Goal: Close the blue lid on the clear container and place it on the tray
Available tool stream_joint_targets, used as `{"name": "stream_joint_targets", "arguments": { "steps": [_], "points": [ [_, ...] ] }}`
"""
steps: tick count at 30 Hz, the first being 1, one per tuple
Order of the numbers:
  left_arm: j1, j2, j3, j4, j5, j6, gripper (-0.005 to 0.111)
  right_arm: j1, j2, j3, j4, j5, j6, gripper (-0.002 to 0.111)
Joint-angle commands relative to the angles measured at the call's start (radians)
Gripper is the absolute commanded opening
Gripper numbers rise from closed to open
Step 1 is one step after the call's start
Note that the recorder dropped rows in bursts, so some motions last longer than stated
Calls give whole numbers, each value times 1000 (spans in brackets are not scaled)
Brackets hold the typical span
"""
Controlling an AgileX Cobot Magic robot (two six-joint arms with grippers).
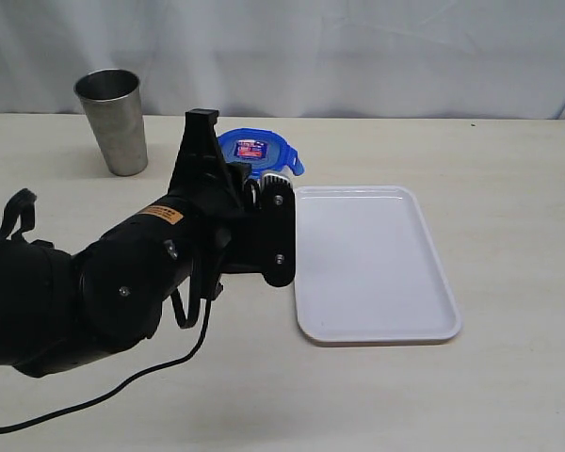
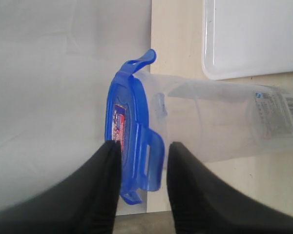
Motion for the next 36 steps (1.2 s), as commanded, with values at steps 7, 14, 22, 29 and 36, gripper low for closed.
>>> {"name": "stream_joint_targets", "arguments": {
  "steps": [7,14,22,29,36],
  "points": [
    [-9,-7,2,-13,-33,-21,51,2,-5,3,1,-9,-8,5],
    [-65,-7,2,-123,-100,-24,57,2,-5,3,1,-9,-8,5],
    [-128,-7,2,-354,-246,-15,57,2,-5,3,1,-9,-8,5],
    [-135,-41,2,-374,-254,-15,36,2,-5,3,1,-9,-8,5],
    [43,-221,2,-236,127,-236,0,2,-5,3,1,-9,-8,5]
  ]
}}
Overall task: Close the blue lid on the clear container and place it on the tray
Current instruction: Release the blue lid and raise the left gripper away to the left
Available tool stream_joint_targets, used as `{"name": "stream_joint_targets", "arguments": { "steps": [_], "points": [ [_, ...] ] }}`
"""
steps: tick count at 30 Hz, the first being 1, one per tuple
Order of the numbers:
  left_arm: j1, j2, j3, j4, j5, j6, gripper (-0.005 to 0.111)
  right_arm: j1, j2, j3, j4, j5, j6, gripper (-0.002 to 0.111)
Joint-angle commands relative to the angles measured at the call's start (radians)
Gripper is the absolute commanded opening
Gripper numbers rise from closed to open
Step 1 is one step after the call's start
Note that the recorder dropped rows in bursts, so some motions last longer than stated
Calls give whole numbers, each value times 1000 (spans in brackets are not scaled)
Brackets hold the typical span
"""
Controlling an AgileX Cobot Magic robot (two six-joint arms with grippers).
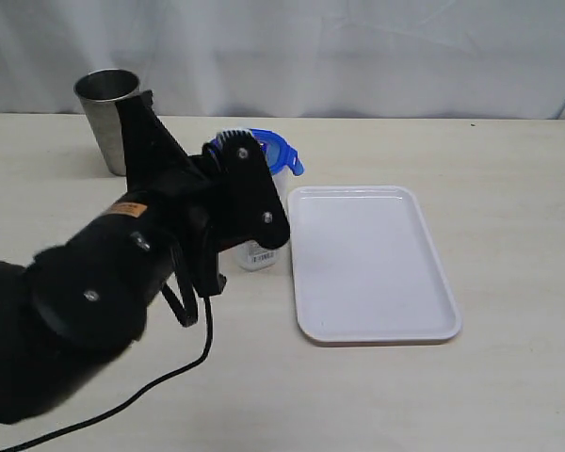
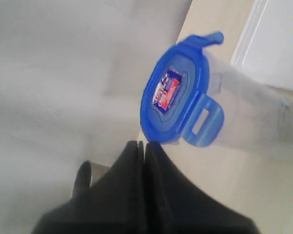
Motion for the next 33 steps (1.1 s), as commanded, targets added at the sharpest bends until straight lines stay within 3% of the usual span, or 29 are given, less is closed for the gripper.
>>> {"name": "stream_joint_targets", "arguments": {
  "steps": [1,4,7,10,15,19,23,26,30,33],
  "points": [
    [189,-116,2,117,354,-238,0,2,-5,3,1,-9,-8,5],
    [332,-147,0,262,546,-423,0,2,-5,3,1,-9,-8,5],
    [469,-153,-31,524,703,-755,0,2,-5,3,1,-9,-8,5],
    [550,-153,-56,786,693,-1068,0,2,-5,3,1,-9,-8,5],
    [604,-151,-51,1140,521,-1518,0,2,-5,3,1,-9,-8,5],
    [659,-151,3,1461,221,-2015,0,2,-5,3,1,-9,-8,5],
    [774,-110,31,1826,-12,-2398,0,2,-5,3,1,-9,-8,5],
    [867,-62,31,1993,-67,-2534,0,2,-5,3,1,-9,-8,5],
    [1013,56,24,2373,-244,-2695,0,2,-5,3,1,-9,-8,5],
    [1091,160,24,2466,-349,-2690,0,2,-5,3,1,-9,-8,5]
  ]
}}
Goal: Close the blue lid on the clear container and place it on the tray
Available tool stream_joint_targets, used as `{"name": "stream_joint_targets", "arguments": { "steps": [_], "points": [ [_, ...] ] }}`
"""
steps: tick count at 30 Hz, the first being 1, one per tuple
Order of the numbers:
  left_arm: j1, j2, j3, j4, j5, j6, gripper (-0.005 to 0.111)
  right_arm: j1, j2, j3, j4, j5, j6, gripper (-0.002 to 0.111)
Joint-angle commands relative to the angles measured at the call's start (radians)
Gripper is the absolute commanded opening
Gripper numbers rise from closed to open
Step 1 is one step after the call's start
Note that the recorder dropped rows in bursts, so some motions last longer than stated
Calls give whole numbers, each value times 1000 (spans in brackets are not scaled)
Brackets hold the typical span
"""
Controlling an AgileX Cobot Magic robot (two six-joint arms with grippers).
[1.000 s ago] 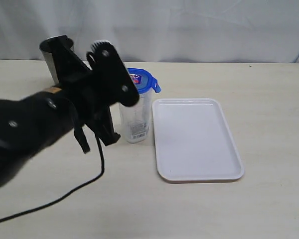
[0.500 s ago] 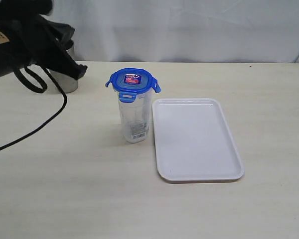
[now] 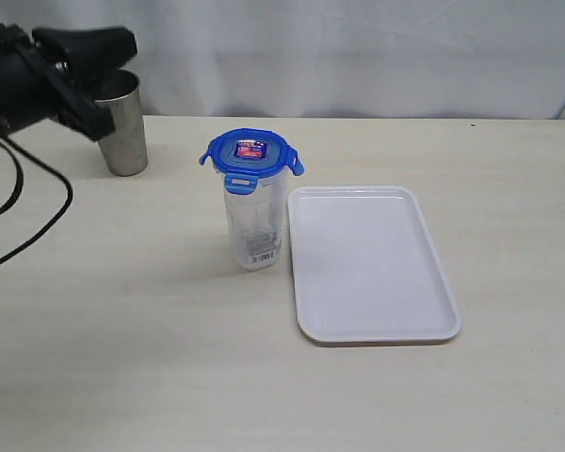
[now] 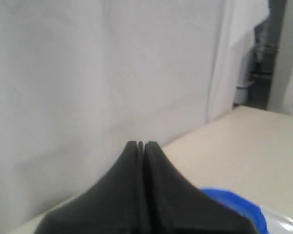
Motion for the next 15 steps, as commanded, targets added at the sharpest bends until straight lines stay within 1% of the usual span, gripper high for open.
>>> {"name": "stream_joint_targets", "arguments": {
  "steps": [1,3,4,6,11,15],
  "points": [
    [108,156,0,203,-171,-30,0,2,-5,3,1,-9,-8,5],
    [128,214,0,211,-206,61,0,2,-5,3,1,-9,-8,5],
    [130,242,-4,190,-206,107,0,2,-5,3,1,-9,-8,5],
    [128,282,-31,187,-206,145,0,2,-5,3,1,-9,-8,5],
    [92,339,-125,224,-206,147,0,2,-5,3,1,-9,-8,5],
    [60,381,-189,224,-206,145,0,2,-5,3,1,-9,-8,5]
  ]
}}
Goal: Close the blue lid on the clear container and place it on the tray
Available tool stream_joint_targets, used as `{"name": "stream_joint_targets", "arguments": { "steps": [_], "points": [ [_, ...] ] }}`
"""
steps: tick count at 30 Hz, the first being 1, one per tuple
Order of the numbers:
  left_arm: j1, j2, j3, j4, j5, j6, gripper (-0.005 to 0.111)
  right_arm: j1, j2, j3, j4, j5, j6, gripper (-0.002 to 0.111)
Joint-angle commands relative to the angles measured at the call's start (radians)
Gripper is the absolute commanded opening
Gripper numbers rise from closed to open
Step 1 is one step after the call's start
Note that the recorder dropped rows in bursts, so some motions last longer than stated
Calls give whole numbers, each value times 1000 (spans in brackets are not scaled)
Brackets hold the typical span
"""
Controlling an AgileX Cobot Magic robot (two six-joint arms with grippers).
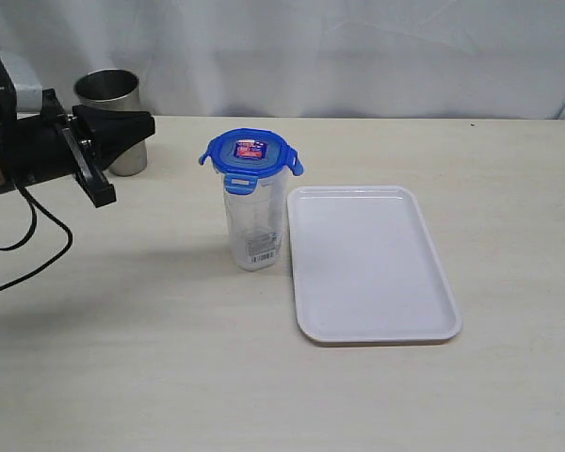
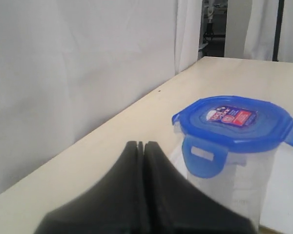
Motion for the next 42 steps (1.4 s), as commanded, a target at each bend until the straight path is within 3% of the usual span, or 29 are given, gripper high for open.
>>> {"name": "stream_joint_targets", "arguments": {
  "steps": [1,6,12,19,22,35,38,42],
  "points": [
    [-36,47,-76,10,-19,4,0,2,-5,3,1,-9,-8,5],
    [-68,106,-141,12,-9,4,0,2,-5,3,-20,-46,-9,5],
    [-71,126,-153,33,-1,4,0,2,-5,3,14,-347,-7,5],
    [-71,126,-153,67,11,2,0,2,-5,3,370,-667,83,5],
    [-71,126,-153,75,11,-2,0,2,-5,3,429,-659,176,5],
    [-71,126,-153,75,11,-5,0,2,-5,3,426,-715,158,5],
    [-71,126,-153,75,11,-15,0,2,-5,3,426,-638,136,5],
    [-71,126,-153,84,11,-36,0,2,-5,3,431,-464,-91,5]
  ]
}}
